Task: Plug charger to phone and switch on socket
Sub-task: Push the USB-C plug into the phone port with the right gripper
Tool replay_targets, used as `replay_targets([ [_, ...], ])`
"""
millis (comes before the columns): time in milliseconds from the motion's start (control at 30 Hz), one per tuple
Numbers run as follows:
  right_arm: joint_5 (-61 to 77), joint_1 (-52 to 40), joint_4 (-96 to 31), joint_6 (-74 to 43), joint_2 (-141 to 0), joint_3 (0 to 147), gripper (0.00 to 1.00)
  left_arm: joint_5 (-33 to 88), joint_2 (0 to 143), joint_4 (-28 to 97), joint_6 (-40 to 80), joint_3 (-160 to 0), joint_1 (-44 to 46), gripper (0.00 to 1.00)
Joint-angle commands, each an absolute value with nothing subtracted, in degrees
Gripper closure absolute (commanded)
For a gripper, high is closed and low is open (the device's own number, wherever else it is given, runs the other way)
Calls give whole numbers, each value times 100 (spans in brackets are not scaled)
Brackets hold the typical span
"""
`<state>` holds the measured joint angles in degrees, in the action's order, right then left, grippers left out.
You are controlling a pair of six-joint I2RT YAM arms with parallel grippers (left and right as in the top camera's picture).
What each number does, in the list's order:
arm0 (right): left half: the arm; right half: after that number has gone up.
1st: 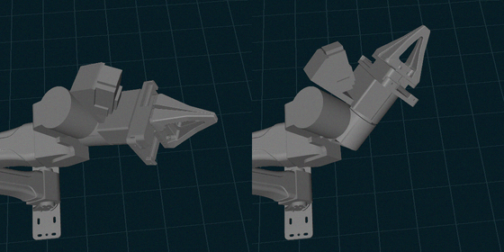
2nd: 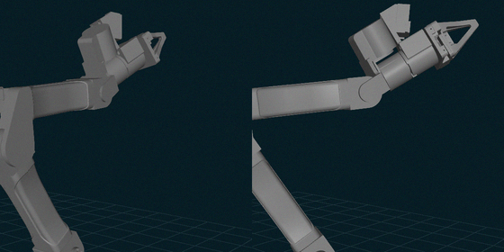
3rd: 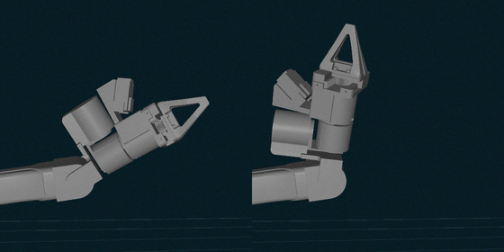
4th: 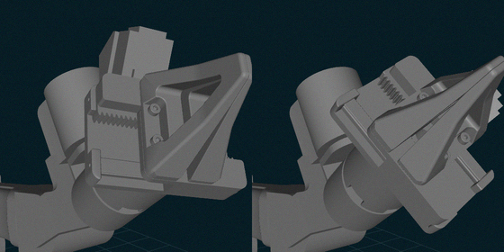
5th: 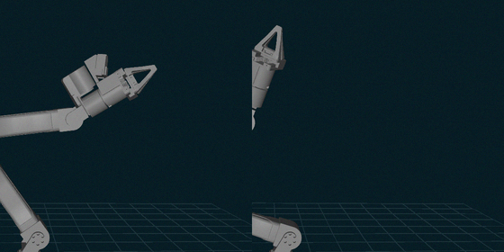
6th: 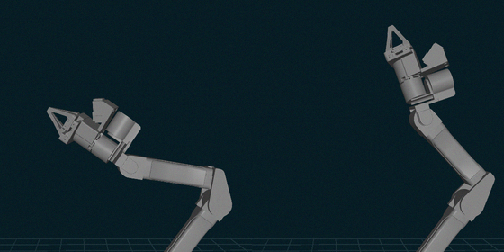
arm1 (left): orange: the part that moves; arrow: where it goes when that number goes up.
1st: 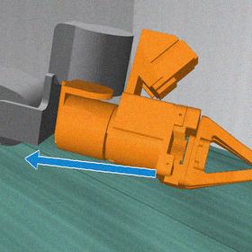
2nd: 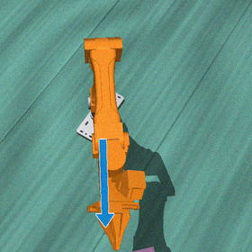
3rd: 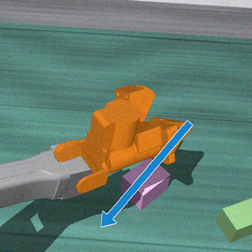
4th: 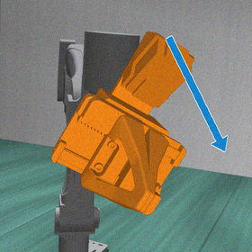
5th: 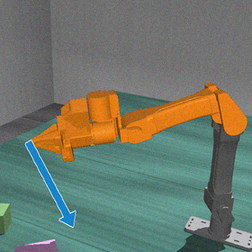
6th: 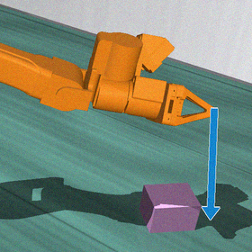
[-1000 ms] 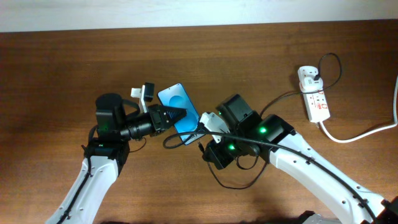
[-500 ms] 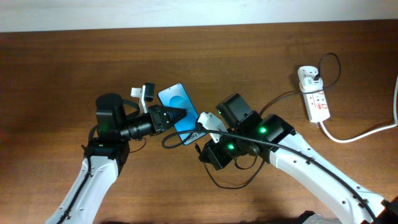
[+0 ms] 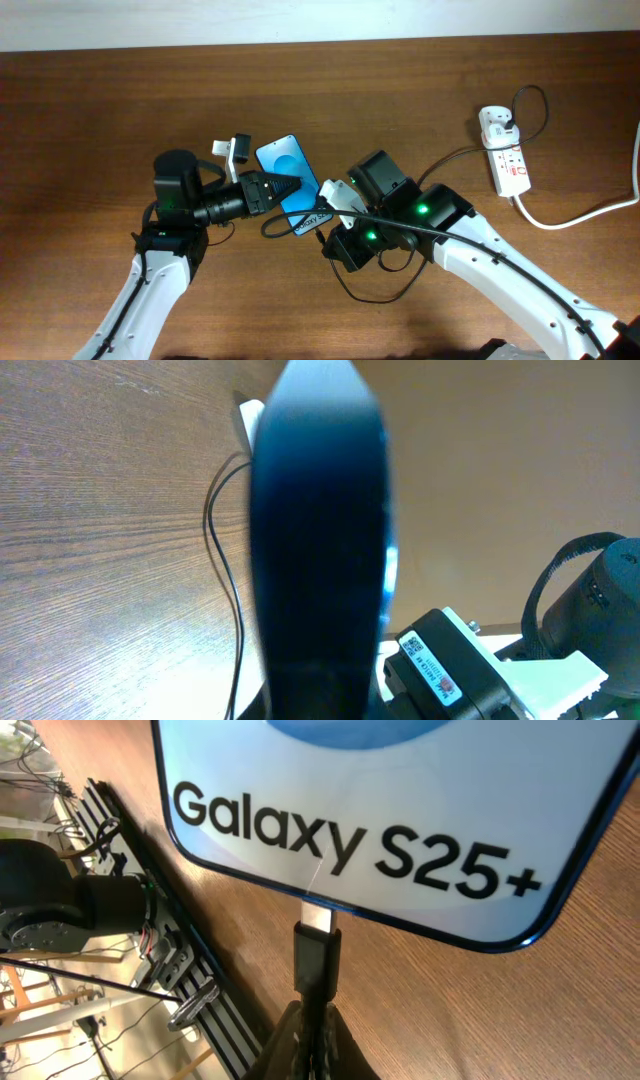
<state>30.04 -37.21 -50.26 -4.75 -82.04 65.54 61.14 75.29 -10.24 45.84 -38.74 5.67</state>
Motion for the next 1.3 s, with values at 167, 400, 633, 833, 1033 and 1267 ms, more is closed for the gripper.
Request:
replay_targets([
  [167, 2954, -3750, -4764, -504, -8219, 6672, 96, 6326, 7511, -1059, 4442, -3946, 591, 100],
  [400, 2998, -3750, -4705, -499, -8438, 6672, 96, 6368, 7511, -1061, 4442, -3946, 591, 100],
  [633, 2967, -3750, -4707, -499, -8217, 6866, 96, 6584, 7511, -886, 4200, -3946, 591, 100],
  [833, 3020, -3750, -4311, -659, -8208, 6978, 96, 6818, 7511, -757, 4018, -3946, 611, 100],
  [1033, 2945, -3747, -3564, -934, -8208, 7078, 96, 6816, 7511, -469, 3708, -3946, 1186, 100],
  [1267, 2917, -3747, -3616, -934, -8211, 7210, 87, 6910, 7511, -38, 3472, -3946, 1194, 100],
])
